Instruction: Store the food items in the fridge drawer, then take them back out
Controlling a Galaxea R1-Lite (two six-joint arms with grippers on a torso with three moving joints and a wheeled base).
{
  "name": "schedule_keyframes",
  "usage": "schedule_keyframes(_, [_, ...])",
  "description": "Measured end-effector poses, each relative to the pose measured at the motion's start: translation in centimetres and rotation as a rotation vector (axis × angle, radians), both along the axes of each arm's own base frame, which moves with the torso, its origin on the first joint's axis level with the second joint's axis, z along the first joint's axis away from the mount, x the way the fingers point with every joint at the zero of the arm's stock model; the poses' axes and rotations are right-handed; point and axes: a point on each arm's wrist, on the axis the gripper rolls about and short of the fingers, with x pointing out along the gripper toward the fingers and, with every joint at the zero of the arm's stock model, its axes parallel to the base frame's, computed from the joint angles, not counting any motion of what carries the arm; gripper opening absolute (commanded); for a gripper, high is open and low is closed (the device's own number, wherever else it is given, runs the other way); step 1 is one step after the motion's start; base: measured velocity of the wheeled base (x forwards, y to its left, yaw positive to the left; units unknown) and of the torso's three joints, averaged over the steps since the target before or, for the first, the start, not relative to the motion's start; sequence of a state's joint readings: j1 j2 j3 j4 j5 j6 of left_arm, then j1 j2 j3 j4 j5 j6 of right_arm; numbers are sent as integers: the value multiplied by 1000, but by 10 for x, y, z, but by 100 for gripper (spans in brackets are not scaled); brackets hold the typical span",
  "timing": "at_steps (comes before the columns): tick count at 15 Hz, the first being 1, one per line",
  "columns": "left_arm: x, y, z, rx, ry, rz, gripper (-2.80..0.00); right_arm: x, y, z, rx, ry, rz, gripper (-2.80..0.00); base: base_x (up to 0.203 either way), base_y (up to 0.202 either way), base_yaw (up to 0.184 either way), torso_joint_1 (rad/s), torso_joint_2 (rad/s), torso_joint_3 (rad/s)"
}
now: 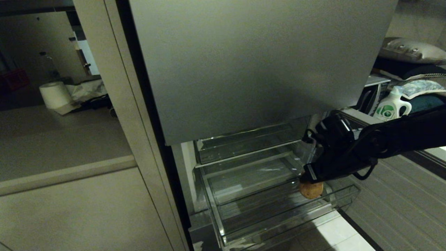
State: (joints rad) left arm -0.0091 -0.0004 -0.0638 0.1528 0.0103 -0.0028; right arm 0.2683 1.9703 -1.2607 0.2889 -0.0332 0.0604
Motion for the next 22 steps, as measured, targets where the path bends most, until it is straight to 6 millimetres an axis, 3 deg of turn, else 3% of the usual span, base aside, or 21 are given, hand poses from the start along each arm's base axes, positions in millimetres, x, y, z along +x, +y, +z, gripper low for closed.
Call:
schedule_keyframes(6, [0, 0, 0, 0, -1, 0, -280, -68, -12, 39, -9, -79, -1, -280, 0, 0, 0, 0, 0, 0])
schedule_keyframes(13, [0, 0, 0, 0, -1, 0, -280, -207, -50, 89, 68, -371, -39, -280, 0, 0, 0, 0, 0, 0])
schedule_keyframes(19, [0, 0, 0, 0, -1, 0, -280, -325, -92, 101, 124, -792, -60, -280, 0, 0, 0, 0, 0, 0])
schedule_keyframes(22, [0, 0, 0, 0, 0, 1, -280, -357, -103, 97, 136, -925, -24, -280, 2, 4, -32, 9, 4, -2])
